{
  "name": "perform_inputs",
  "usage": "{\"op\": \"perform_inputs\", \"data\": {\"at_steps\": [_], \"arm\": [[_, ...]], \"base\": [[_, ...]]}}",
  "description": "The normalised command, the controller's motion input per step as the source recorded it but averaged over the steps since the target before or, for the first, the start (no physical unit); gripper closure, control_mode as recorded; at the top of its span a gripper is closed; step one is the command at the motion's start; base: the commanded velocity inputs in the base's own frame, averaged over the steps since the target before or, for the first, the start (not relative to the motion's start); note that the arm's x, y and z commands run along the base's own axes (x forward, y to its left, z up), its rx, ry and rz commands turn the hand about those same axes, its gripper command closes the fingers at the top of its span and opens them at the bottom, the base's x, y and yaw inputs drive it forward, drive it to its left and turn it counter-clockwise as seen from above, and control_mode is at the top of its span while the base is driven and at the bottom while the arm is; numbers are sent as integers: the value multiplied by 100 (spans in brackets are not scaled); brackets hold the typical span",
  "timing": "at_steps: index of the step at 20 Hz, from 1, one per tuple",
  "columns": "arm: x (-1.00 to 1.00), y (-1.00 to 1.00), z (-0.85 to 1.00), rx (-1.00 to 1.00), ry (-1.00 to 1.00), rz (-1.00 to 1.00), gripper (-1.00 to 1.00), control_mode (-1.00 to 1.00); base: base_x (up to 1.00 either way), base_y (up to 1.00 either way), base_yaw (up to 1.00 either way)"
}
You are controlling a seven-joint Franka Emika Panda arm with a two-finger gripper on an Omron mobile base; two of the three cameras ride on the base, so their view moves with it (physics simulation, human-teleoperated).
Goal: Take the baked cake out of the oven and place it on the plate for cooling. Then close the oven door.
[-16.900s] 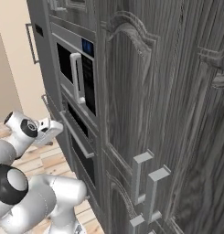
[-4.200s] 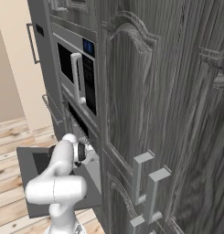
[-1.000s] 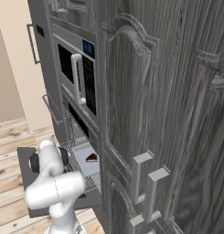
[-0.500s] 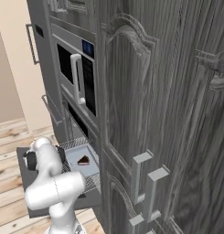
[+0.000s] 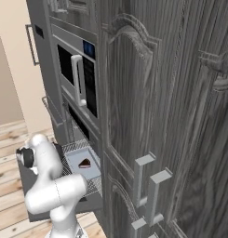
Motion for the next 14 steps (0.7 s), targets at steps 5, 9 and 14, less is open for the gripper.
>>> {"op": "perform_inputs", "data": {"at_steps": [5,9,14], "arm": [[-69,-10,100,16,-33,-2,-100,-100],[-31,-24,88,11,-29,-5,-100,-100],[-7,-51,61,14,-18,-4,-100,-100]], "base": [[0,0,0],[0,0,0],[0,0,0]]}}
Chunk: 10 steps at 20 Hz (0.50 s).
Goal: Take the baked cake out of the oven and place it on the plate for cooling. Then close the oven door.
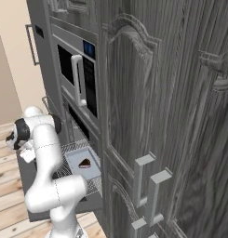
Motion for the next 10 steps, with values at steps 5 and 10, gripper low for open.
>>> {"op": "perform_inputs", "data": {"at_steps": [5,10], "arm": [[-15,-85,36,24,-17,-1,-100,-100],[-25,-68,36,26,-16,0,-100,-100]], "base": [[0,0,0],[0,0,0]]}}
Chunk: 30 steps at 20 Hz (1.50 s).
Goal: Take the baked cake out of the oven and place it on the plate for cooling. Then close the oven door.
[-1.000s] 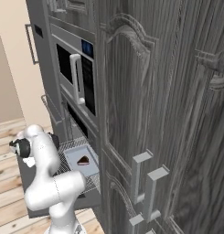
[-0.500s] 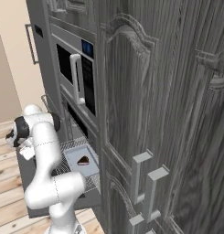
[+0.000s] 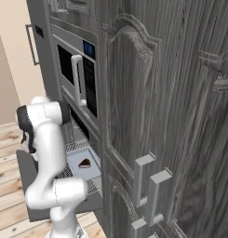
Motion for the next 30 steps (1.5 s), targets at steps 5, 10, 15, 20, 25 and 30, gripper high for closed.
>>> {"op": "perform_inputs", "data": {"at_steps": [5,10,15,20,25,30], "arm": [[-9,-18,32,16,-5,0,-100,-100],[-3,-6,25,12,0,0,-100,-100],[0,-6,22,10,0,0,-100,-100],[0,0,8,5,0,0,-100,-100],[0,0,0,0,0,1,-100,-100],[0,6,-2,-9,0,14,-100,-100]], "base": [[0,0,0],[0,0,0],[0,0,0],[0,0,0],[0,0,0],[0,0,0]]}}
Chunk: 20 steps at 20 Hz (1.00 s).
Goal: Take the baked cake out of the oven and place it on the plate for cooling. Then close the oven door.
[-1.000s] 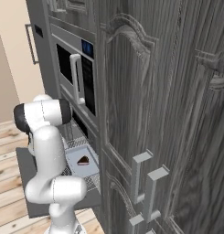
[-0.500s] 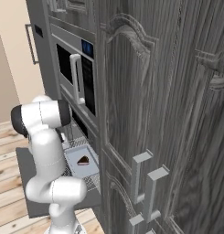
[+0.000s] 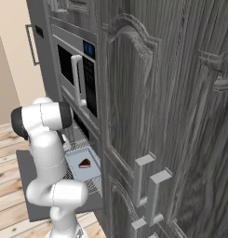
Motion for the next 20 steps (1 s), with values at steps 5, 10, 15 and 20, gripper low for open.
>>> {"op": "perform_inputs", "data": {"at_steps": [5,10,15,20], "arm": [[0,11,-13,-15,3,23,-100,-100],[2,7,-25,-14,4,23,-100,-100],[17,2,-27,-13,3,18,-100,-100],[37,0,-27,-10,1,16,-100,-100]], "base": [[0,0,0],[0,0,0],[0,0,0],[0,0,0]]}}
